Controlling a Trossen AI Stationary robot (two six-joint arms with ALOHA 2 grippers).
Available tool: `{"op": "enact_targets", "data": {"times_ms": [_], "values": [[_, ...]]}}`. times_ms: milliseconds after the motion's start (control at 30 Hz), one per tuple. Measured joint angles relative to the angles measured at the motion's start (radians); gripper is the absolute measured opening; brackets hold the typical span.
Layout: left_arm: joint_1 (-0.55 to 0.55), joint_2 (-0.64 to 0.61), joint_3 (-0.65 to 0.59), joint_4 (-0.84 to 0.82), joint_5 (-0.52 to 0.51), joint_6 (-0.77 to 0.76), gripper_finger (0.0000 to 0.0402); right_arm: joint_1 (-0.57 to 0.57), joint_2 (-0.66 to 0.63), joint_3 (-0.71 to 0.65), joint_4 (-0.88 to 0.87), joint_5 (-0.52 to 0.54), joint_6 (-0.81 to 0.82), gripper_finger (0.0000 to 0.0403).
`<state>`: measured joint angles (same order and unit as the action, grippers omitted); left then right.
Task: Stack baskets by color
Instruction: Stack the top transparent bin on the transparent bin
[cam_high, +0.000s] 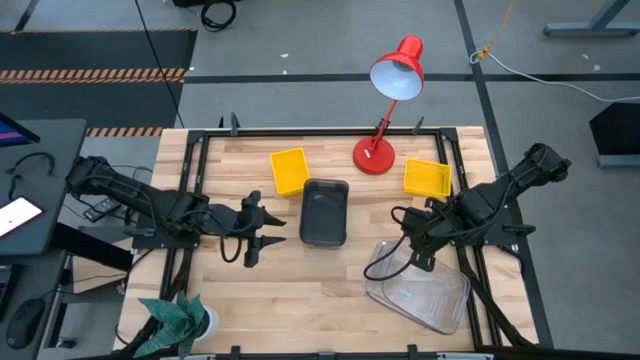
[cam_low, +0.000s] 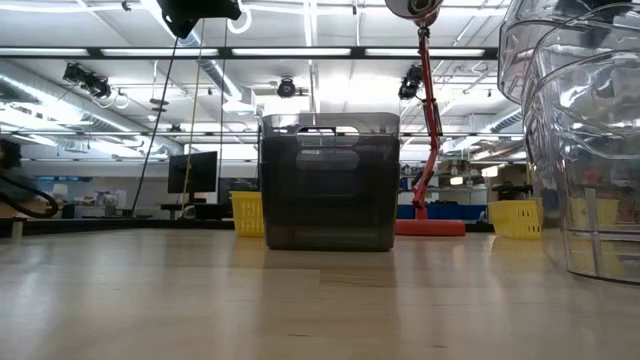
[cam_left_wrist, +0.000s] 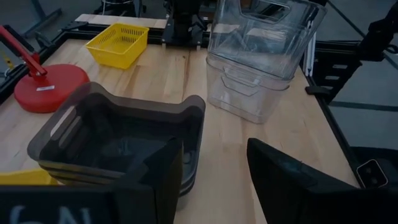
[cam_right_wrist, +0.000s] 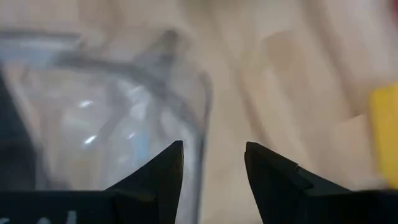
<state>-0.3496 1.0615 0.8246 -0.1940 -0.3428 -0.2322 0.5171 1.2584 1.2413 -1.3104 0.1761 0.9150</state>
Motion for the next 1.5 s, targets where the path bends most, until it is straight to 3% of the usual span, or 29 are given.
{"op": "enact_targets", "data": {"times_ms": [267,600,933,1133,1333,1500], "values": [[0.000,0.000,0.000,-0.001,0.000,0.019,0.0183,0.000,-0.001,-0.003,0.040,0.057,-0.061,0.0147],[0.000,0.000,0.000,0.001,0.000,0.028,0.0177,-0.052,0.000,-0.002,0.096,0.011,-0.106,0.0010],[0.000,0.000,0.000,-0.001,0.000,0.031,0.0179,-0.103,0.001,0.154,0.024,-0.032,-0.174,0.0008],[0.000,0.000,0.000,-0.005,-0.001,0.034,0.0177,-0.145,0.010,0.209,-0.039,-0.113,-0.174,0.0005],[0.000,0.000,0.000,-0.006,-0.015,0.035,0.0178,-0.167,0.109,0.263,-0.175,-0.204,-0.214,0.0005],[0.000,0.000,0.000,-0.007,-0.016,0.035,0.0177,-0.168,0.177,0.264,-0.181,-0.253,-0.257,0.0005]]}}
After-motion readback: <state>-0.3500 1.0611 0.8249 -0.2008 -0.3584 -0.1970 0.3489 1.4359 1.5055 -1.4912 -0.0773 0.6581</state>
